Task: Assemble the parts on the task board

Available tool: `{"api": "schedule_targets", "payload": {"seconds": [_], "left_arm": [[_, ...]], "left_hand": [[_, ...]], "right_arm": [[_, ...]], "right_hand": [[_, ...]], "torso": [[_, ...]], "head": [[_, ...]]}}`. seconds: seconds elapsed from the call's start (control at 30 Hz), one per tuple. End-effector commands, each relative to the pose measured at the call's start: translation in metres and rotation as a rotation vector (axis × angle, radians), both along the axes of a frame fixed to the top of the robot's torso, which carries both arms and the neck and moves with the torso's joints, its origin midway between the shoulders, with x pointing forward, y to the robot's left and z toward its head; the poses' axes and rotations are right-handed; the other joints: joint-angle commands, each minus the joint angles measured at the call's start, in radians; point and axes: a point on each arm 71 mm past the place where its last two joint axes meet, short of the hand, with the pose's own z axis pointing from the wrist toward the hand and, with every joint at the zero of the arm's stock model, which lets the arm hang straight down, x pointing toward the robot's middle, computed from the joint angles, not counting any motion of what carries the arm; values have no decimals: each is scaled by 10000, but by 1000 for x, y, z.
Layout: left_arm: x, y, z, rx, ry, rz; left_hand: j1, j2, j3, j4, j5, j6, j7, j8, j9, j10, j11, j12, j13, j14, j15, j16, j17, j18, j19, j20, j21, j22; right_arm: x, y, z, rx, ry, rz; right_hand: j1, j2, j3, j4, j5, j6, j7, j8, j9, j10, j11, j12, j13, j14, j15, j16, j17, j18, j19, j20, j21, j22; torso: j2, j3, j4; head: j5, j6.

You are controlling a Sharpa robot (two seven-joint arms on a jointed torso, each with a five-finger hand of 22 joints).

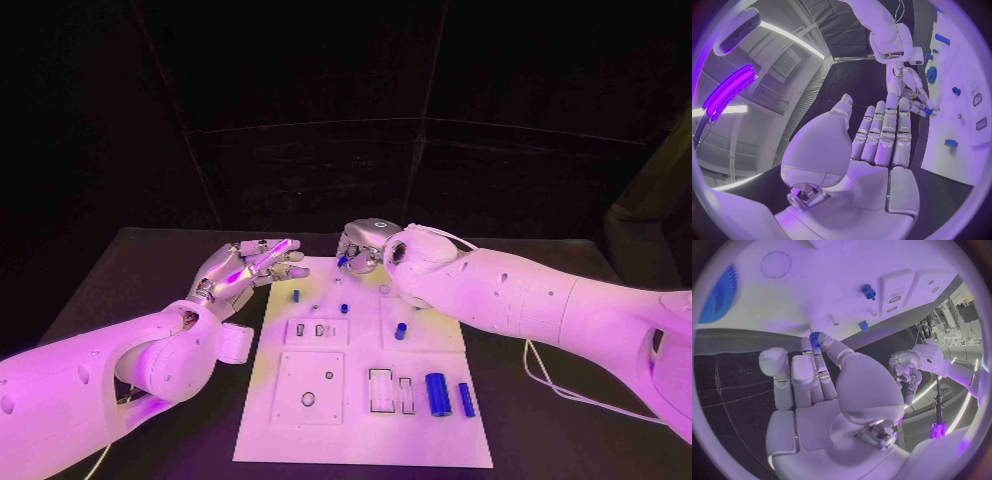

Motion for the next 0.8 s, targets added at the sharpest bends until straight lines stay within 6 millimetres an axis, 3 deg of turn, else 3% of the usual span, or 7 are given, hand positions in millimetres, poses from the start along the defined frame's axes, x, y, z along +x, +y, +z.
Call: {"api": "schedule_targets", "payload": {"seconds": [0.03,0.7,0.73,0.8], "left_arm": [[0,-2,1,-83,-30,-162],[0,-2,1,-97,5,-235],[0,-2,1,-96,7,-237],[0,-2,1,-96,11,-241]], "left_hand": [[12,116,1,-83,-43,-13,63,-50,-11,24,52,-56,-11,38,36,-67,10,157,72,26,-37,-9],[20,126,-2,-100,-43,-14,63,-57,-10,27,53,-63,-11,42,37,-79,17,157,79,26,-46,-17],[23,129,-4,-107,-45,-16,63,-60,-11,25,54,-68,-12,42,37,-85,19,157,82,27,-50,-21],[23,129,-4,-107,-45,-16,63,-60,-11,25,54,-68,-12,42,37,-85,19,157,82,27,-50,-21]], "right_arm": [[1,1,-1,-356,199,5],[5,4,-1,-726,-201,-397],[5,4,-1,-691,-221,-378],[5,5,0,-603,-250,-324]], "right_hand": [[-84,-62,35,40,-19,-47,35,-16,-11,-71,11,-64,-15,93,85,56,-7,-116,-10,9,46,13],[-144,-265,87,135,-54,-193,80,-34,-23,-211,54,-73,-18,60,120,78,-56,-108,-80,40,58,-15],[-171,-318,88,168,-72,-280,112,-45,-32,-287,77,-81,-21,47,143,71,-86,-106,-104,54,54,-32],[-282,-582,-65,268,-257,-1074,291,-72,-79,-944,238,-100,-46,-103,293,-201,-581,-49,-363,148,-153,-435]], "torso": [[-1,-1,5],[11,-13,2],[12,-12,2],[12,-13,2]], "head": [[17,-12],[12,-5],[18,0],[18,1]]}}
